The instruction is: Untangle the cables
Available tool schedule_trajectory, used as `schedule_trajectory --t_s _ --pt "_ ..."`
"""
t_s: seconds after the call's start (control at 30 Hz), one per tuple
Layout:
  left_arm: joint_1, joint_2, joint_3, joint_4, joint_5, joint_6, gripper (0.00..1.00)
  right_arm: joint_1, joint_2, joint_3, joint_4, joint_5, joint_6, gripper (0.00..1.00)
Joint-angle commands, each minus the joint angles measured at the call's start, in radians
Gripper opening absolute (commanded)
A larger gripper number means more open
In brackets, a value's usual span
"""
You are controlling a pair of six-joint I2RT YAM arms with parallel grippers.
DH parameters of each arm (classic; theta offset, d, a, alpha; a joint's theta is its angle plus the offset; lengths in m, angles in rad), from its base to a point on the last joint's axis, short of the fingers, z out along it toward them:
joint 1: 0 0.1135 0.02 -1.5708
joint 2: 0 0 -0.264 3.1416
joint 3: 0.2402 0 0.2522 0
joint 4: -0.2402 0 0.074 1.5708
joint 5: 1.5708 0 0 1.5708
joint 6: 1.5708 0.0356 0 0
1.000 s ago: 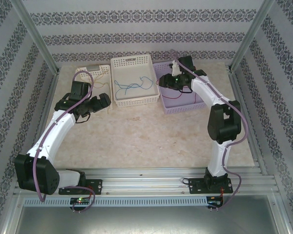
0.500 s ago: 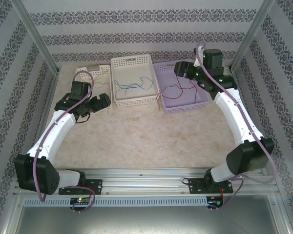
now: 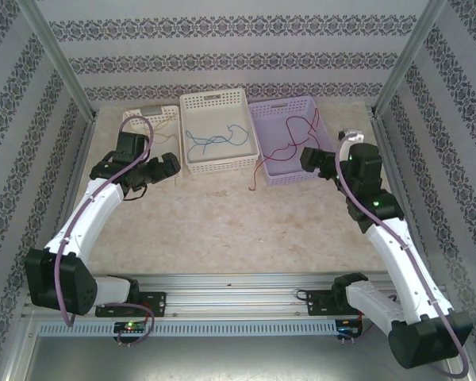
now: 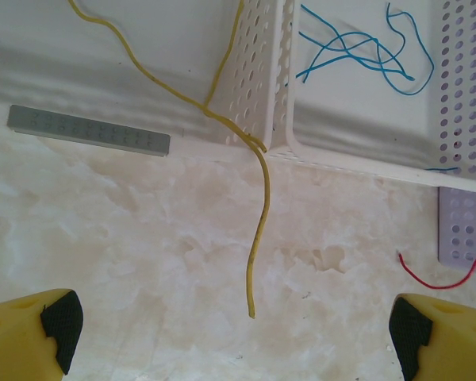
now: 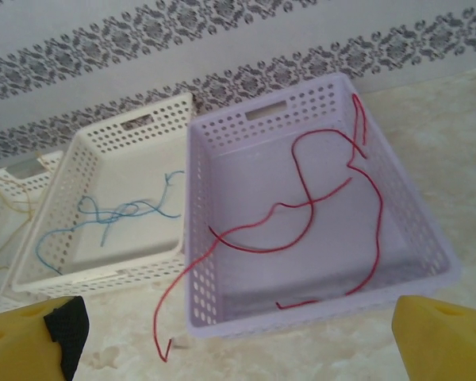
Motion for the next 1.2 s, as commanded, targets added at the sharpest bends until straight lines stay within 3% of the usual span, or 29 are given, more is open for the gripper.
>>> schedule_trajectory --t_s 0.0,0.1,0.23,0.33,0.43,0.5,0.6,0.77,0.83,0.9,1.03,1.1,1.17 --pt "-0.013 -0.017 -0.034 0.022 -0.038 0.021 1.00 -0.010 -0.025 -0.121 0.002 0.119 0.006 0.98" --pt "-0.023 -0.058 -0.109 0.101 -0.083 0.038 1.00 -0.011 -0.075 -0.228 0.073 0.284 -0.022 0.98" --pt "-0.028 -0.134 -0.226 0.234 -0.127 0.069 1.00 -0.032 -0.070 -0.284 0.163 0.400 -0.052 0.98" --pt "-0.029 -0.151 -0.253 0.249 -0.182 0.113 1.00 -0.081 -0.052 -0.267 0.142 0.365 -0.025 0.98" --pt "-0.032 -0.176 -0.276 0.269 -0.229 0.143 1.00 -0.099 -0.060 -0.321 0.245 0.406 -0.060 0.98" --pt "-0.032 -0.200 -0.326 0.328 -0.255 0.140 1.00 -0.119 -0.057 -0.343 0.292 0.349 -0.056 0.98" --pt "-0.032 -0.220 -0.379 0.405 -0.268 0.150 1.00 -0.133 0.003 -0.362 0.354 0.438 -0.072 0.98" --pt "-0.032 -0.198 -0.416 0.450 -0.384 0.244 1.00 -0.104 0.132 -0.523 0.801 0.498 -0.134 0.98" --pt "-0.030 -0.178 -0.438 0.479 -0.457 0.272 1.00 -0.126 0.238 -0.521 0.885 0.450 -0.174 0.98" --pt "-0.030 -0.174 -0.499 0.579 -0.478 0.324 1.00 -0.141 0.312 -0.524 0.942 0.473 -0.188 0.98" --pt "-0.014 -0.178 -0.644 0.862 -0.525 0.422 1.00 -0.135 0.480 -0.596 1.231 0.448 -0.218 0.98" --pt "0.019 -0.142 -0.709 0.998 -0.505 0.419 1.00 -0.117 0.474 -0.572 1.145 0.422 -0.251 0.98" --pt "0.054 -0.084 -0.745 1.089 -0.467 0.441 1.00 -0.110 0.482 -0.579 1.195 0.414 -0.269 0.98"
